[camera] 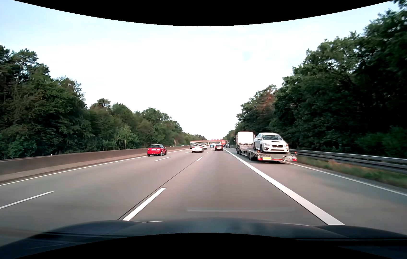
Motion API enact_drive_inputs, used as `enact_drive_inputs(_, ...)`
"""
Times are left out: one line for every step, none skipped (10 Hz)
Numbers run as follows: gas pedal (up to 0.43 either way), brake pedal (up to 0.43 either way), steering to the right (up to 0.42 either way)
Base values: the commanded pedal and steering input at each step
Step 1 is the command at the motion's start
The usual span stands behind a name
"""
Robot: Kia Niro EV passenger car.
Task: Follow the waypoints while adhering to traffic rules and regulations
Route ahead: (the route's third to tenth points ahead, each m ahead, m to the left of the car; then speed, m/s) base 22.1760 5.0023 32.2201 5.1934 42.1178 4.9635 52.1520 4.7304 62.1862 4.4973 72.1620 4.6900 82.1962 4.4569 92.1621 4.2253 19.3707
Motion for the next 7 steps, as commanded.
enact_drive_inputs(0.209, 0.0, -0.004)
enact_drive_inputs(0.209, 0.0, -0.004)
enact_drive_inputs(0.197, 0.0, -0.004)
enact_drive_inputs(0.189, 0.0, -0.004)
enact_drive_inputs(0.177, 0.0, -0.004)
enact_drive_inputs(0.157, 0.0, -0.004)
enact_drive_inputs(0.15, 0.0, -0.004)
